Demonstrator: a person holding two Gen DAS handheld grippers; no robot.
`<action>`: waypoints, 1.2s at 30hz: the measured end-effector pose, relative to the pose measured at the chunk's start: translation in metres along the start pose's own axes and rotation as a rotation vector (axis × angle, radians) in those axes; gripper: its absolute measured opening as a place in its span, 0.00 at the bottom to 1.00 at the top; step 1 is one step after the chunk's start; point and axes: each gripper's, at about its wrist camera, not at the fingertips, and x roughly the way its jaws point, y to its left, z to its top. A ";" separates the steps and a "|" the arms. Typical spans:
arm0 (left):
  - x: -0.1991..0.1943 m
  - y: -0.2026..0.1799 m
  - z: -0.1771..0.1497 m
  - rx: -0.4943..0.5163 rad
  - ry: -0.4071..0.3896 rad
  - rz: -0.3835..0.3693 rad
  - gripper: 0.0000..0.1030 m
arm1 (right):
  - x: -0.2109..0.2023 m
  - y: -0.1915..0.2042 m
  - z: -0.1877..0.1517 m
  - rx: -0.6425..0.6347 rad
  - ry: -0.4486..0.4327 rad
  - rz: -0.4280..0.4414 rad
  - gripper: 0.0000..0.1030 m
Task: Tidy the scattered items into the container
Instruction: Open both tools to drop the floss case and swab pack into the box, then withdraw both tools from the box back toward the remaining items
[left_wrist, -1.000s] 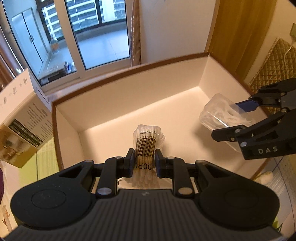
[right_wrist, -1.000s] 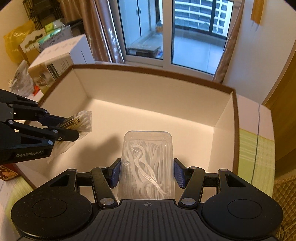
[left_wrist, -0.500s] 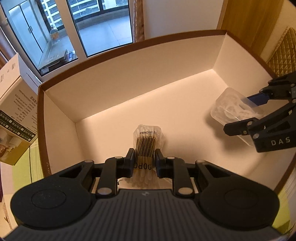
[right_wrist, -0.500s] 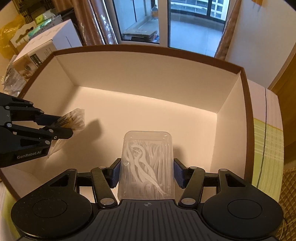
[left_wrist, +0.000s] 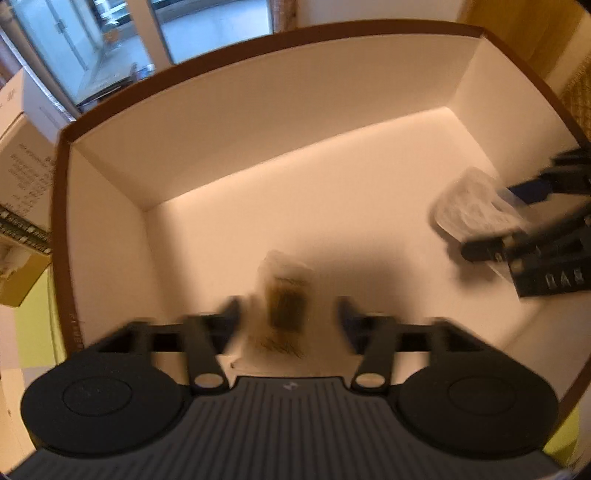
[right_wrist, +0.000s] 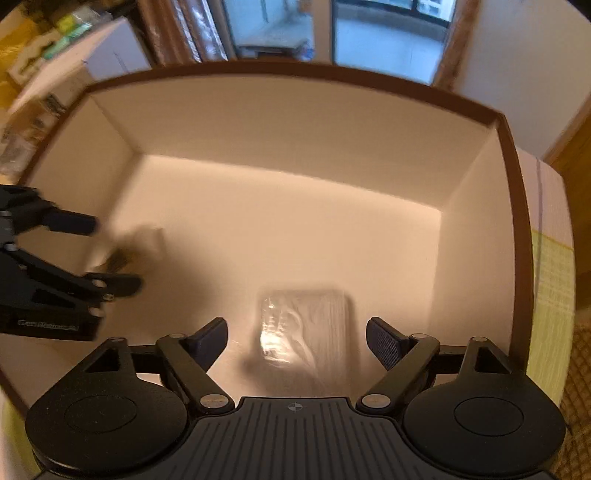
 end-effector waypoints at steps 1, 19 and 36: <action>-0.001 0.000 0.001 -0.001 -0.001 -0.008 0.71 | -0.001 0.001 0.001 0.002 0.006 -0.002 0.85; -0.026 -0.014 -0.008 0.033 -0.002 0.018 0.74 | -0.032 0.017 -0.012 -0.038 -0.002 -0.002 0.85; -0.079 -0.031 -0.026 0.028 -0.078 0.059 0.76 | -0.085 0.016 -0.036 -0.015 -0.084 -0.026 0.85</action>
